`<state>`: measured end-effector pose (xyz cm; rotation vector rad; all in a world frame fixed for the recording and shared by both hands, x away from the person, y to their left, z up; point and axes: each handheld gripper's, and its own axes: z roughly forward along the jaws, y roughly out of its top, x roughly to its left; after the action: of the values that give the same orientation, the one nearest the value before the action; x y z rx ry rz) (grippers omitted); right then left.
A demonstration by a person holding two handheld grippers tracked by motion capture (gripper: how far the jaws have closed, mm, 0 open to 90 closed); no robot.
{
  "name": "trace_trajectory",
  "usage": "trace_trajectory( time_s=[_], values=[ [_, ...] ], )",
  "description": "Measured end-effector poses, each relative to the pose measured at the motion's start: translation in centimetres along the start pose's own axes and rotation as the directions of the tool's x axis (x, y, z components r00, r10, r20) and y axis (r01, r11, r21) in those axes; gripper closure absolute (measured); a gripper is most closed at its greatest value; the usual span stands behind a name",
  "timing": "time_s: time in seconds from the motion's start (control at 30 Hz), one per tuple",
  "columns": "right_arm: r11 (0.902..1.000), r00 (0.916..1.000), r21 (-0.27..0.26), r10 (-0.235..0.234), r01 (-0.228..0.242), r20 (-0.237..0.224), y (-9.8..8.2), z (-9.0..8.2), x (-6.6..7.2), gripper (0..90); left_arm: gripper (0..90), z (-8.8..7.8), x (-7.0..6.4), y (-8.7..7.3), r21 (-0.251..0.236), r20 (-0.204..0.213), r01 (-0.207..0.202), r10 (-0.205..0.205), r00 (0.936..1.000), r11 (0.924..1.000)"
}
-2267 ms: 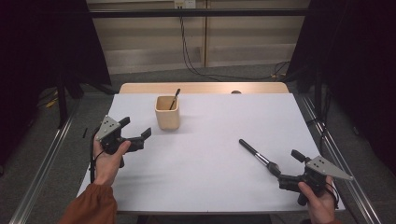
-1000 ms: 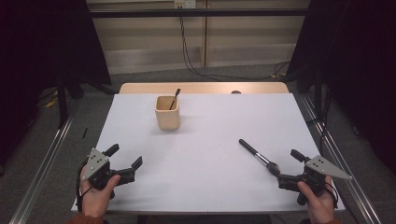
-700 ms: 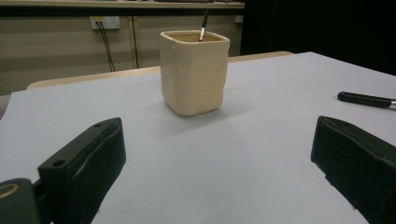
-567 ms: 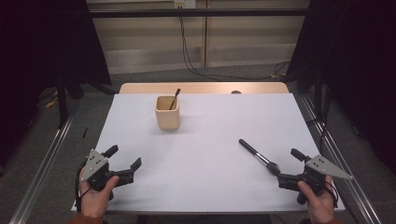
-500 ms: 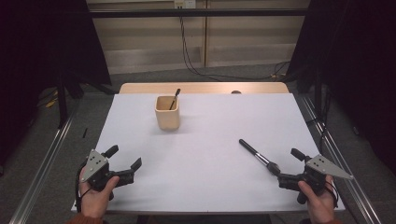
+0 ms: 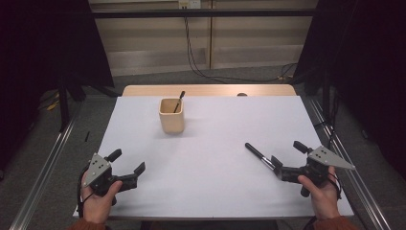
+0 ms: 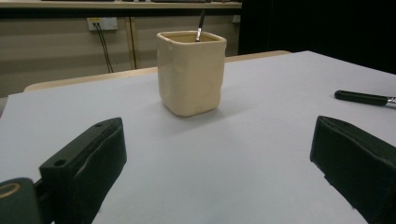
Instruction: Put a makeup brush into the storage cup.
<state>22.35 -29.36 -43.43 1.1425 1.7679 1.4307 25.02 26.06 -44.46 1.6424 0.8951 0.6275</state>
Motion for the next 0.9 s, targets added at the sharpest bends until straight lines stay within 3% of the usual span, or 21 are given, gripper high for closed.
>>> trace_trajectory(
  time_s=[0.23,0.73,0.8,0.9],
  values=[
    [0.9996,0.9994,0.026,0.015,-0.015,-0.03,0.9,1.3,-0.2,0.0,3.7,0.0,-0.1,0.1,0.005,0.012,0.007,-0.007,0.9999,1.0],
    [0.9904,0.9955,0.134,-0.023,0.035,-0.092,2.3,3.4,-0.5,0.0,3.6,-0.2,0.0,0.1,0.002,0.001,0.005,-0.005,1.0,1.0],
    [0.9892,0.9949,0.144,-0.012,0.026,-0.1,2.7,3.7,-0.5,0.0,3.6,-0.2,0.1,0.1,0.003,0.002,0.006,-0.006,1.0,1.0],
    [0.9873,0.9952,0.153,-0.027,0.041,-0.094,3.1,4.0,-0.5,0.0,3.6,-0.2,0.1,0.1,0.001,0.004,0.008,-0.008,1.0,1.0]
  ],
)
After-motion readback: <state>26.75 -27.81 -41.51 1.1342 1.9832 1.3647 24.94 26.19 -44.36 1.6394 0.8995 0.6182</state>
